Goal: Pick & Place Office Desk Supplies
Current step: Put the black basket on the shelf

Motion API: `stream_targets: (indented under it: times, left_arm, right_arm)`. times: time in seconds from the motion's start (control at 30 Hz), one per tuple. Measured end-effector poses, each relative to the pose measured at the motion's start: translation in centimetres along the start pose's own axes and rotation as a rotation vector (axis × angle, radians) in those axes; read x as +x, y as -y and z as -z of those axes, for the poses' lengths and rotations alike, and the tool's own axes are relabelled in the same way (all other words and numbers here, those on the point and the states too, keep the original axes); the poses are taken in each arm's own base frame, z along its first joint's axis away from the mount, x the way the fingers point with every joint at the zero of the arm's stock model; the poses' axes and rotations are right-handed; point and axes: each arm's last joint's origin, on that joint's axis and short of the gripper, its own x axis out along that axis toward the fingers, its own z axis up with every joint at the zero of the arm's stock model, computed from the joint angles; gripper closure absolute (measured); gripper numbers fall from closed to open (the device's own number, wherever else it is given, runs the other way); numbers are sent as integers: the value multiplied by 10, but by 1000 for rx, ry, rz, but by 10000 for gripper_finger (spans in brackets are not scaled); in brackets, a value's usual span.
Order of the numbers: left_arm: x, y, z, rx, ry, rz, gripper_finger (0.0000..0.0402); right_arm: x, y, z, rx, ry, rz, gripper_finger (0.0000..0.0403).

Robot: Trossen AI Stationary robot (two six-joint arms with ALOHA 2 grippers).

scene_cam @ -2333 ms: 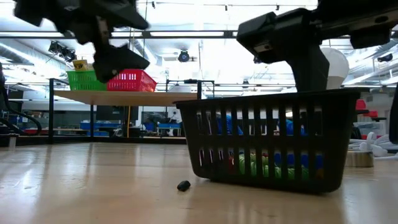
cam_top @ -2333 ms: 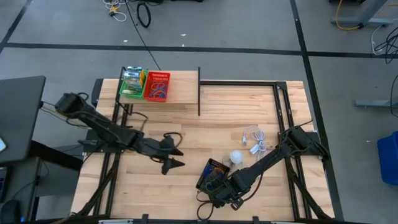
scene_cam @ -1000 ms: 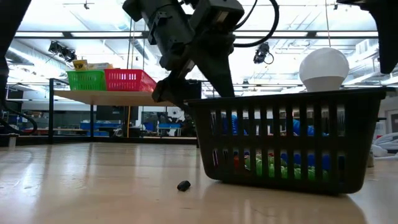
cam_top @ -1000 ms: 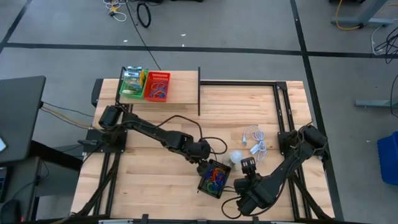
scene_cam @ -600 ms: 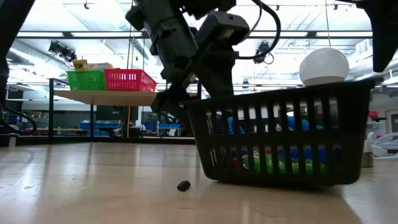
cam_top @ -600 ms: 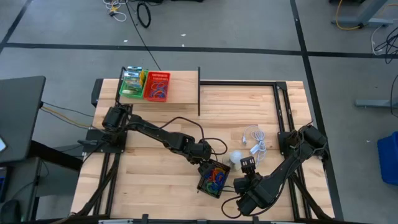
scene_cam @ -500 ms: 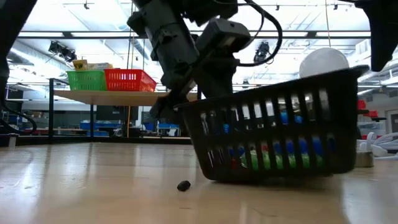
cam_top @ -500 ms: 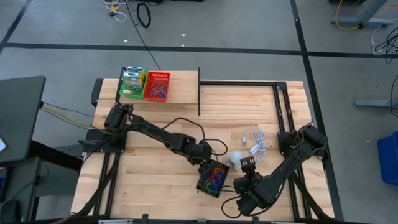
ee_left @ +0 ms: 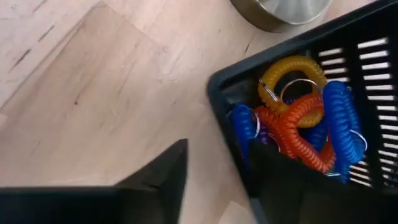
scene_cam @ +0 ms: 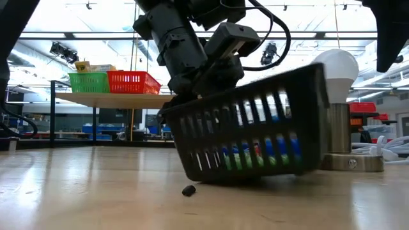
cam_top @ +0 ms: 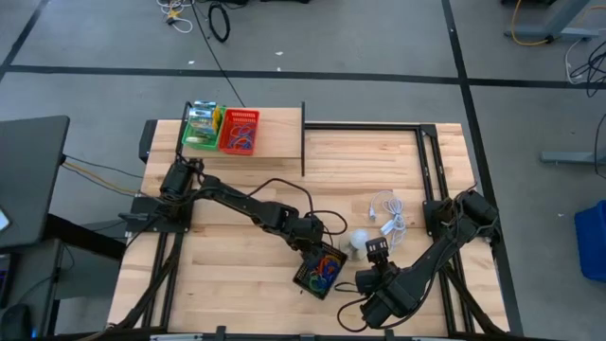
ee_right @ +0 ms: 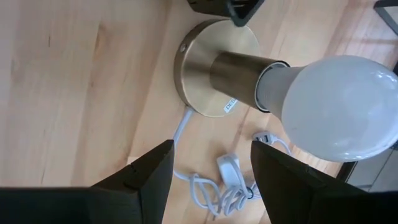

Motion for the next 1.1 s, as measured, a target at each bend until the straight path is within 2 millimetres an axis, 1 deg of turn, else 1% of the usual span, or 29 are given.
stream_targets:
  times: [0.1,0.2,0.23,0.47,0.57,0.7,0.8,0.97,1.1]
  left_arm:
    - [0,0,0,1,-1,1,293]
    - [0,1,1,19,-9,11,372]
    - [0,1,1,24,-12,15,384]
    - [-1,2,5,71,-74,42,390]
    - [-5,1,7,91,-103,28,390]
    - [-20,0,8,123,-112,-11,390]
    - [-36,-2,6,138,-116,-40,390]
    - [-59,-3,-1,133,-152,34,390]
    - [-79,-3,-8,128,-142,91,390]
  right_arm:
    - [0,0,0,0,1,3,181]
    - [0,0,0,-1,2,3,181]
    - [0,0,0,-1,2,3,181]
    - [0,0,0,0,2,3,181]
    - [0,0,0,0,2,3,181]
    - [0,0,0,1,5,2,181]
    - [0,0,-1,0,8,0,181]
    - [0,0,-1,-13,12,-2,181]
    - [0,-1,-1,-22,13,-4,181]
